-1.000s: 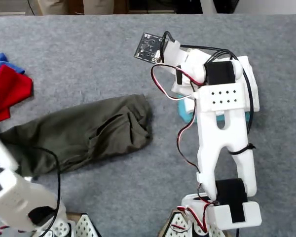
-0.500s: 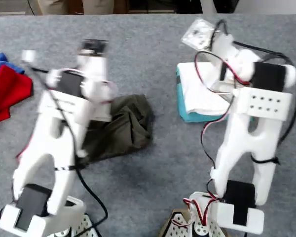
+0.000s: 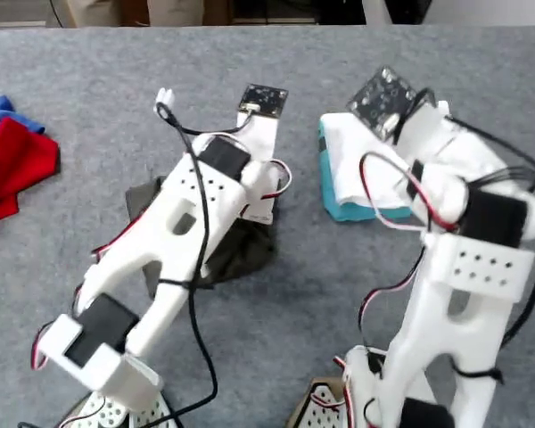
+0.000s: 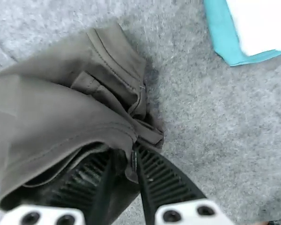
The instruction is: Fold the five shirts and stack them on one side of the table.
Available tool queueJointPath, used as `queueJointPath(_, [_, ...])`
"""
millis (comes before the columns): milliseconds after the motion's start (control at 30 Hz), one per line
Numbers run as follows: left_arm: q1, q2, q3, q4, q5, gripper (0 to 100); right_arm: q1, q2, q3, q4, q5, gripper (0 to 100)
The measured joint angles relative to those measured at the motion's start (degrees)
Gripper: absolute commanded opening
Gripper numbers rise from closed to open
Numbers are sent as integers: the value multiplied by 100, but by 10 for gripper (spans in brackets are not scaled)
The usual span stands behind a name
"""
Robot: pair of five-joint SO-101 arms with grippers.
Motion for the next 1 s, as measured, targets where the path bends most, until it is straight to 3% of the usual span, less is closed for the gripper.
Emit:
queueJointPath(100, [0,246,-237,141,62,218,0,-281,571,-255,0,2])
queueJointPath(167, [-193,290,-501,352,316,254,-9,-316,765,-343,0,2])
queueJointPath(333, [-888,299,-1662,1055,475,195,-475,-62,826,-229,-79,2])
queueJointPath(500, [-1697,299,-3200,1987,114,13,-1565,765,484,308,-554,2])
queueJointPath(567, [-2198,290,-3455,2207,-35,26,-2048,1213,229,519,-747,2])
queueJointPath(833, [-4431,299,-2031,2268,-1020,19,-3947,2787,-668,1073,-1380,2])
queueJointPath(1000, [-5380,114,-589,1732,-1354,19,-5064,3604,-1020,1046,-1512,2])
